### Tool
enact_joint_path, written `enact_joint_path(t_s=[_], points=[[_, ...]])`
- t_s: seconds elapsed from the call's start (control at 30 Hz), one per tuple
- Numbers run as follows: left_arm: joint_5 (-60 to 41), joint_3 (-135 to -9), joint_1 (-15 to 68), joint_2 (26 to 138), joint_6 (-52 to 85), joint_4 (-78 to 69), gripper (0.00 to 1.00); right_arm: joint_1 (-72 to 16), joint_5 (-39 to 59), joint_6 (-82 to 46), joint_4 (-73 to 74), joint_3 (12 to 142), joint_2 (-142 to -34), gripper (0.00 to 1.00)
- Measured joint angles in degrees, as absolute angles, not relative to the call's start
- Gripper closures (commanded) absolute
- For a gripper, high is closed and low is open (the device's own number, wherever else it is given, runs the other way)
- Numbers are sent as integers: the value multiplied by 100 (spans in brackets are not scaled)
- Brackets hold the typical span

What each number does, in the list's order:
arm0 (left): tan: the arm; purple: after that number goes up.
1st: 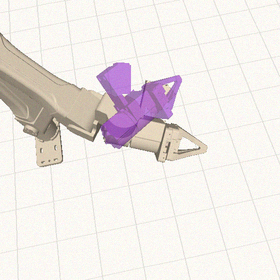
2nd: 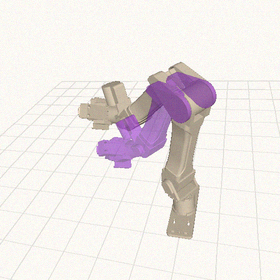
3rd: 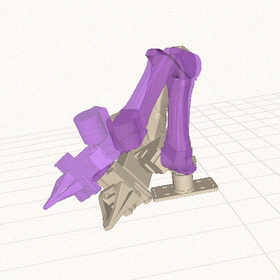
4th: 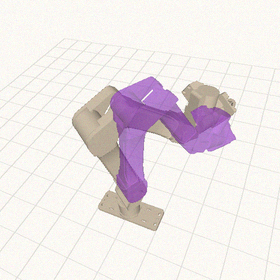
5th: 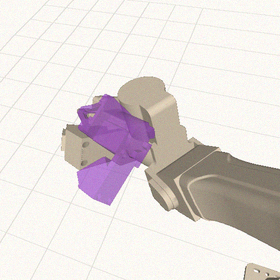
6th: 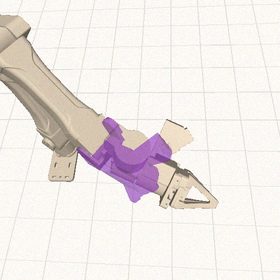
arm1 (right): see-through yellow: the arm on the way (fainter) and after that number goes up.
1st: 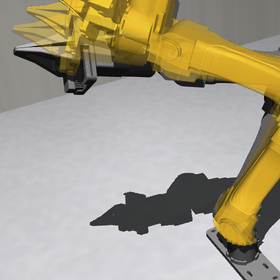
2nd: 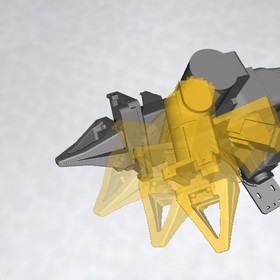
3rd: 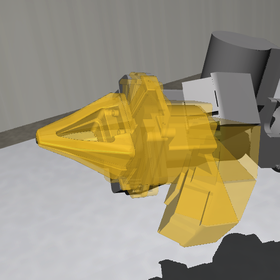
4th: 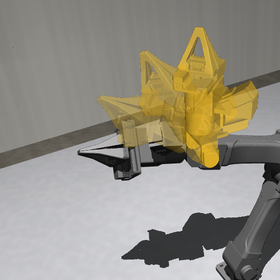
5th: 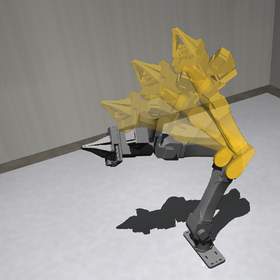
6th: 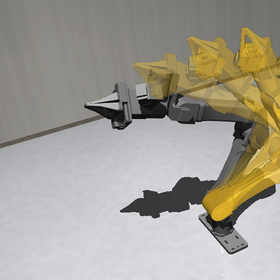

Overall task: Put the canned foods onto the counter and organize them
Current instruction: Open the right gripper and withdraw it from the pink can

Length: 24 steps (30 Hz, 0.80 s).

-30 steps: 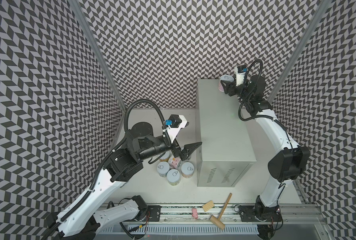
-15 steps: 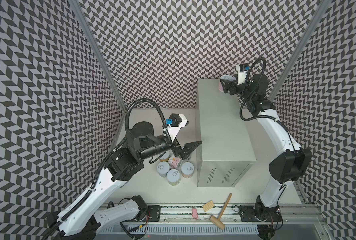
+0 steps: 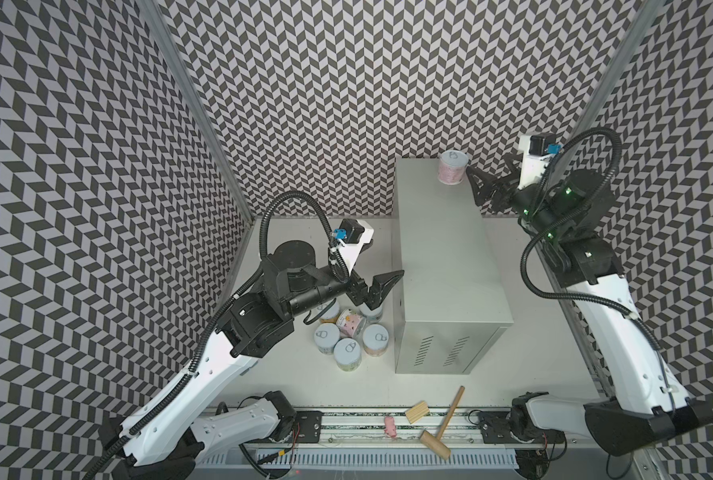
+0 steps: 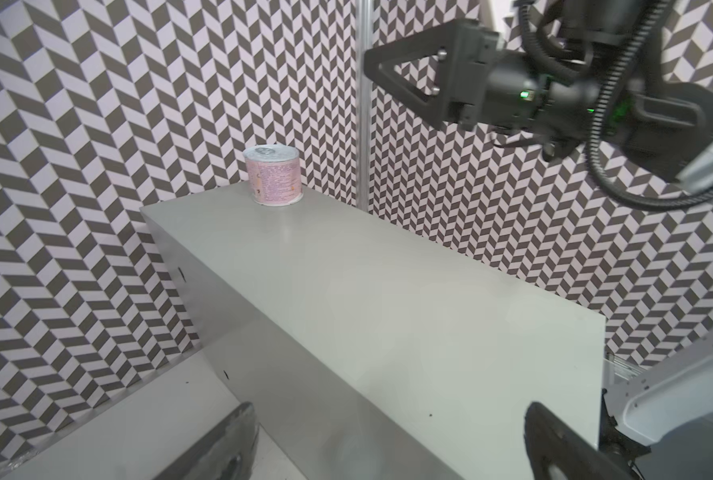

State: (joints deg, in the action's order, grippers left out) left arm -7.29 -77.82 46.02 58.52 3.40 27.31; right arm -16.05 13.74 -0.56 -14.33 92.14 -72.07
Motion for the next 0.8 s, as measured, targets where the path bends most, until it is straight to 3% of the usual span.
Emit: enact_joint_path(t_s=[0.27,0.63,0.8], points=[[202,-7695,4195,5931,1138,3140,0,-2711,1190,-3,-2327,8519,-6431,1],[165,-6401,1984,5892,2305,4180,0,-4163,1190,108,-3365,8433,-6134,1],[102,-6104,1557,6095,2460,4397,0,-5006,834,224,-4117,9166,-6606,1]])
